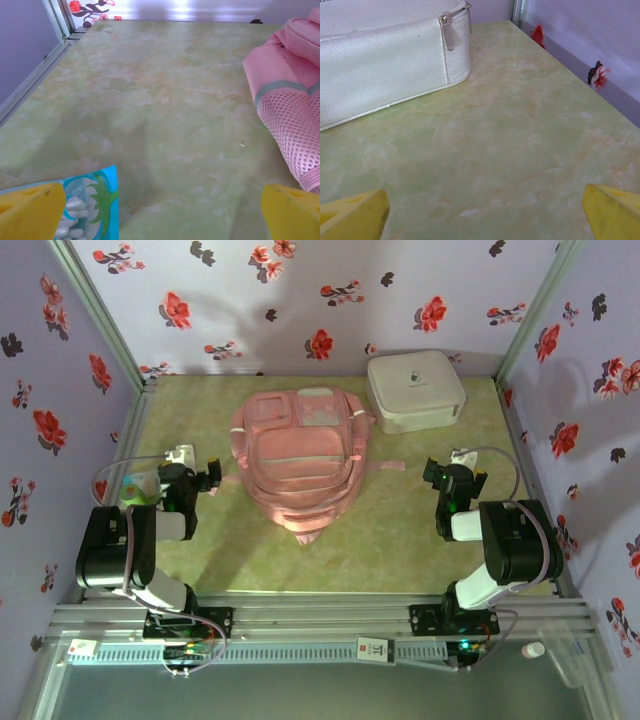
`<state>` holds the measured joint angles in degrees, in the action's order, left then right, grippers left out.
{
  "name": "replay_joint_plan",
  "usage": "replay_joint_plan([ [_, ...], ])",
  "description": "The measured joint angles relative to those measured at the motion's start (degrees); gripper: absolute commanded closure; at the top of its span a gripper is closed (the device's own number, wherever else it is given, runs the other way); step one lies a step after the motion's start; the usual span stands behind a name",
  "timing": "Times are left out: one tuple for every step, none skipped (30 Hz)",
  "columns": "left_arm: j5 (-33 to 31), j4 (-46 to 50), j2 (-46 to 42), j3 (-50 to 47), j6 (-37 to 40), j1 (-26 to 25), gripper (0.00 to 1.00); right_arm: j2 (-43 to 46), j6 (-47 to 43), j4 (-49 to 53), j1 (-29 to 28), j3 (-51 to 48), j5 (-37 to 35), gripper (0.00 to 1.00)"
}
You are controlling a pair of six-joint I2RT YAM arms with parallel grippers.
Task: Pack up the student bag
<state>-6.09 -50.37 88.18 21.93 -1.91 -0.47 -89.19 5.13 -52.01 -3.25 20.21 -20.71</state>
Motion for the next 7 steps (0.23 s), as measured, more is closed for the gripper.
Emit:
replay_joint_plan([
  [0.2, 0.1, 0.0, 0.0, 0.0, 0.0, 0.00, 0.0, 0.0, 0.0, 0.0, 0.0, 0.0, 0.01],
  [0.3, 0.2, 0.0, 0.0, 0.1, 0.0, 0.00, 0.0, 0.0, 0.0, 0.0, 0.0, 0.0, 0.01],
  [0.4, 0.3, 0.0, 0.1, 0.2, 0.0, 0.00, 0.0, 0.0, 0.0, 0.0, 0.0, 0.0, 0.01],
  [0.6, 0.5, 0.0, 0.2, 0.2, 0.0, 0.00, 0.0, 0.0, 0.0, 0.0, 0.0, 0.0, 0.01],
  [0.7, 0.7, 0.0, 0.2, 0.3, 0.0, 0.00, 0.0, 0.0, 0.0, 0.0, 0.0, 0.0, 0.01],
  [0.8, 0.8, 0.0, 0.2, 0.4, 0.1, 0.00, 0.0, 0.0, 0.0, 0.0, 0.0, 0.0, 0.01],
  [0.8, 1.0, 0.0, 0.3, 0.4, 0.1, 0.00, 0.0, 0.0, 0.0, 0.0, 0.0, 0.0, 0.01],
])
